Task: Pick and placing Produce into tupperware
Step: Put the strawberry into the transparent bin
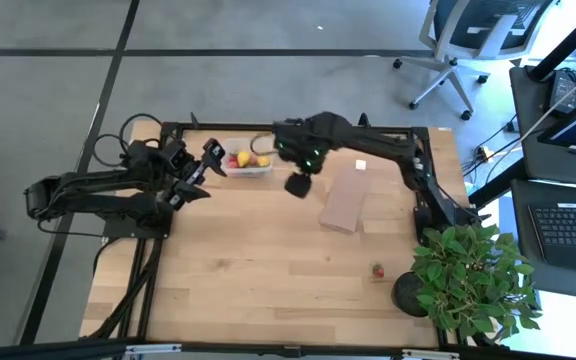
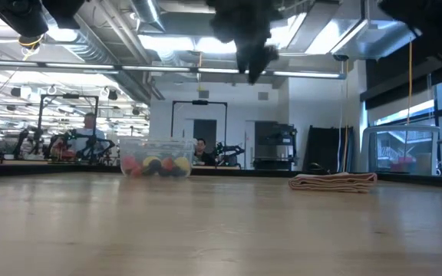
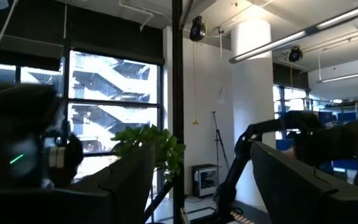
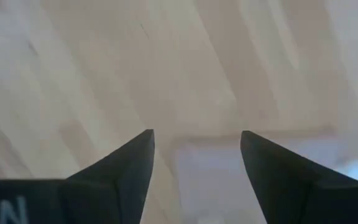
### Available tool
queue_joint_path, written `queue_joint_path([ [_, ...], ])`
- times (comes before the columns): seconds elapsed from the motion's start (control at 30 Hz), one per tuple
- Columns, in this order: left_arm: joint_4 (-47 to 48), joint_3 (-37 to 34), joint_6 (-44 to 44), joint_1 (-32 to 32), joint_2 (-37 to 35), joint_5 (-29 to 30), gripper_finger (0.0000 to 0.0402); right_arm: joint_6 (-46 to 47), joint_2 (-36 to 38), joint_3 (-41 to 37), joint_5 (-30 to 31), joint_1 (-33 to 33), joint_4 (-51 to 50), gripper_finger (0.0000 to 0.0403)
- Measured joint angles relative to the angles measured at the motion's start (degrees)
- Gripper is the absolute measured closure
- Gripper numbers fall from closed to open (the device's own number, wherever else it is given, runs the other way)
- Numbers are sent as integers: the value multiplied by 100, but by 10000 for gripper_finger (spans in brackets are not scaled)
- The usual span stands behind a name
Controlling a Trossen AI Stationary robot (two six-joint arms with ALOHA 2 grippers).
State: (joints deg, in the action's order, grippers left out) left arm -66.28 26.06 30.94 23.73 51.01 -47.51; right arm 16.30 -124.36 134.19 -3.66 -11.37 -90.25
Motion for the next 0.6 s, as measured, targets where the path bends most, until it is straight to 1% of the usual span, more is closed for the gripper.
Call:
queue_joint_path([
  [0.07,147,0,-136,0,2,4,147,207,266,-145,367,275,67,161],
  [0.17,428,0,-327,-2,0,11,147,719,700,-432,439,733,77,161],
  [0.23,658,0,-403,0,2,25,147,1223,969,-749,631,1061,45,161],
  [0.3,902,0,-489,0,2,43,147,1627,1244,-1231,671,1403,53,161],
  [0.37,1139,0,-568,-2,2,69,147,2227,1528,-1725,690,1704,44,161],
  [0.53,1656,0,-628,-1,2,357,147,3771,2167,-3375,684,2459,21,161],
  [0.6,1844,0,-726,0,2,499,147,4249,2358,-3979,684,2782,40,161],
])
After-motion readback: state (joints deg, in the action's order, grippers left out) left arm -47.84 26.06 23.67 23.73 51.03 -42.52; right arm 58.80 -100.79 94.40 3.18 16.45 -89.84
